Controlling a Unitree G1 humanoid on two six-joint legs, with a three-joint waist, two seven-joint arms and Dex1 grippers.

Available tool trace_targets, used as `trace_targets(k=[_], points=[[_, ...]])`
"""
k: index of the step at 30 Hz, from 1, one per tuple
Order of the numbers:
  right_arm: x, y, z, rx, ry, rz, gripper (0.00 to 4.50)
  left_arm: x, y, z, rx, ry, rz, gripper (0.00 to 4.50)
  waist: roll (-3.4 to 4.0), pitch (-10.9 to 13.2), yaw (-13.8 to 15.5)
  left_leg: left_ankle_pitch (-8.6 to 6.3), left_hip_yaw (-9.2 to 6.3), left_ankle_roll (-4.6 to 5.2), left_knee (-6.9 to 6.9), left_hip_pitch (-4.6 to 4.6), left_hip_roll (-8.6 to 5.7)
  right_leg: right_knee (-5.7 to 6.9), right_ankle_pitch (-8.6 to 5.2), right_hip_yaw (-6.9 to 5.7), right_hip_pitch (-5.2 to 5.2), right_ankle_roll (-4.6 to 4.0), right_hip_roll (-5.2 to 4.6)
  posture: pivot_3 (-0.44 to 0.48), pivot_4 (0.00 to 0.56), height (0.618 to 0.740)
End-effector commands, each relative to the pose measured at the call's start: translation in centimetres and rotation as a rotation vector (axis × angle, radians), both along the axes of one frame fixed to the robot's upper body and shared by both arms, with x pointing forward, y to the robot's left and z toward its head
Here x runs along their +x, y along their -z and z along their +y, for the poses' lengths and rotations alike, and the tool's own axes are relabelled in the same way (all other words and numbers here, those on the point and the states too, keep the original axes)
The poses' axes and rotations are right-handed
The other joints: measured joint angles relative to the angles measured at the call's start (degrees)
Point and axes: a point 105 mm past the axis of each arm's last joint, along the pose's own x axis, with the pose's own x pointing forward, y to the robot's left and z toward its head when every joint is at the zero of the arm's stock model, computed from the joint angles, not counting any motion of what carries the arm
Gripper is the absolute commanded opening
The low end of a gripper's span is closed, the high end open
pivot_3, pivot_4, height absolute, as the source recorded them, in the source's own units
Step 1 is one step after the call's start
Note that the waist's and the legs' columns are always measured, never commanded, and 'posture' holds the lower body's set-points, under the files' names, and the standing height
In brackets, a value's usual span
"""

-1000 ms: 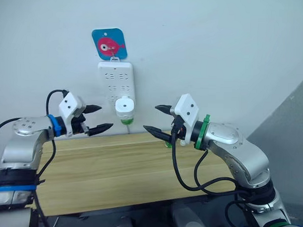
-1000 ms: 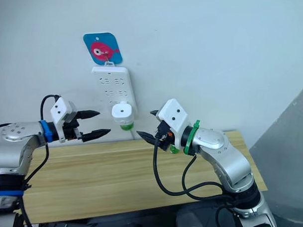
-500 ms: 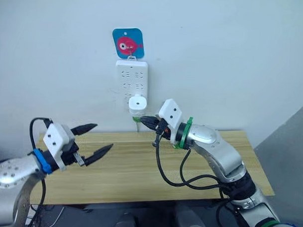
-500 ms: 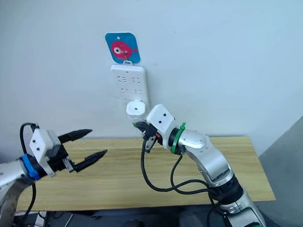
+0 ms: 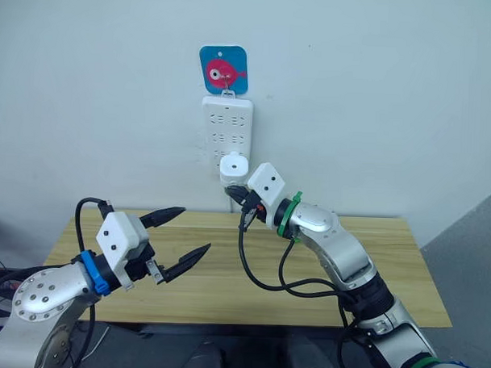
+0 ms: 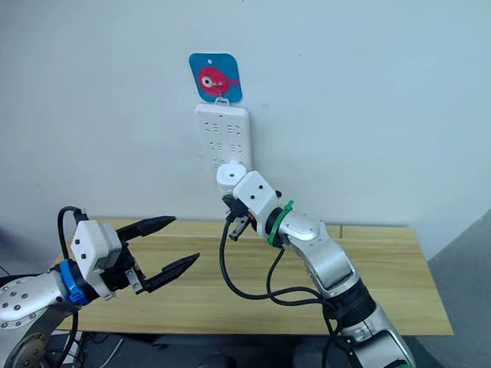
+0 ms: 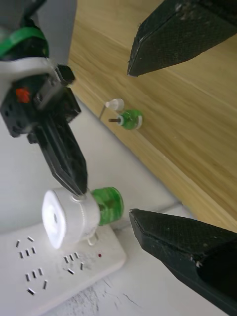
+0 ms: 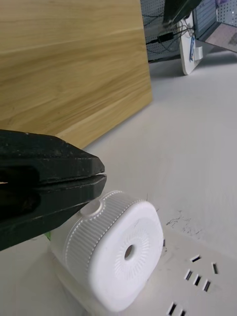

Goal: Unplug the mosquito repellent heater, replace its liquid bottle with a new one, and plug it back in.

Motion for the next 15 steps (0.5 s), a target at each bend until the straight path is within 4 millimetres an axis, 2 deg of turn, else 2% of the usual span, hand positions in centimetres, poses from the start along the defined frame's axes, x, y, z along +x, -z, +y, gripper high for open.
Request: trace_targets(k=[1, 15], points=[[0.45, -1.75, -0.54, 0.037, 0.03, -0.067, 0.02, -0.25, -0.88, -0.91, 0.006, 0.045, -0.033, 4.5, 0.0, 0.0, 0.0, 0.0, 0.01, 0.0, 0.0, 0.0, 0.0, 0.0, 0.0, 0.01, 0.0, 0.0, 0.0, -0.045, 0.069, 0.733], [0.43, -0.83, -0.24, 0.011, 0.028, -0.015, 0.02, 0.27, -0.93, -0.62, 0.019, 0.053, -0.039, 4.5, 0.0, 0.0, 0.0, 0.0, 0.01, 0.0, -0.01, 0.0, -0.01, -0.01, -0.01, 0.01, 0.0, -0.01, 0.0, -0.044, 0.064, 0.733]])
